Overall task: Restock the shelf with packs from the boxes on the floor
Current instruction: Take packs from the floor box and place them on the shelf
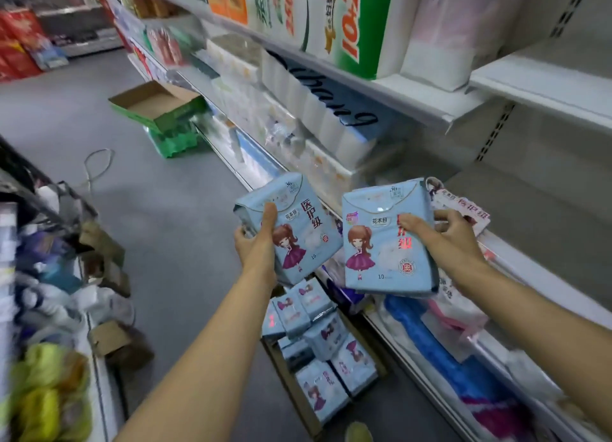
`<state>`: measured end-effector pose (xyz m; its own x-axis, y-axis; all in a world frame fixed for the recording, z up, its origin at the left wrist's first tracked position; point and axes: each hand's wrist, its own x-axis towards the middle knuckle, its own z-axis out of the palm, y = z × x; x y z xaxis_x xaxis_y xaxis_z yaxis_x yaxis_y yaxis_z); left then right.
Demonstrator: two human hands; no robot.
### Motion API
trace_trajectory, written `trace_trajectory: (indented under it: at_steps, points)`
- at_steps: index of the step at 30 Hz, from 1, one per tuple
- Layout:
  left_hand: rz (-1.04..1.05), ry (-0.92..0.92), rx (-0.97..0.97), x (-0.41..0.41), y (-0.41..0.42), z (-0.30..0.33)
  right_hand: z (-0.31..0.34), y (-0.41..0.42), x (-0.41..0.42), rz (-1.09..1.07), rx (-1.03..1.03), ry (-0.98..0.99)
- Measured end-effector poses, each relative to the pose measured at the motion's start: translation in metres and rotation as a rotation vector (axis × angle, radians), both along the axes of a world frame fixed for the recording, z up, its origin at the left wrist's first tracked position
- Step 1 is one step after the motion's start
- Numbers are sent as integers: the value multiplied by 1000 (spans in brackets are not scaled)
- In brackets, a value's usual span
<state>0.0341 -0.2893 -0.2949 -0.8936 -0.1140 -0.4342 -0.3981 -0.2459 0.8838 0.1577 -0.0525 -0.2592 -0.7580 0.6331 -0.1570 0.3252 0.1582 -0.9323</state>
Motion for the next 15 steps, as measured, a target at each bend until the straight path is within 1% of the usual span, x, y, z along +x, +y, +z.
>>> trace_trajectory:
  at_steps: [2, 6, 9, 11, 13, 15]
  points:
    - [36, -83, -23, -3, -7, -40, -40, 5, -6, 5, -17, -91]
    - [96, -259, -111, 3, -14, -120, -123, 12, -14, 13, -147, -261]
    - [93, -370, -155, 10, -18, -185, -195, 15, -21, 27, -186, -399]
    - [92, -428, -182, 15, -20, -228, -246, 15, -25, 32, -225, -457]
    - [89, -498, -196, 20, -21, -271, -294, 12, -28, 7, -278, -545]
    - [96, -552, -210, 26, -21, -309, -339, 9, -31, -22, -313, -586]
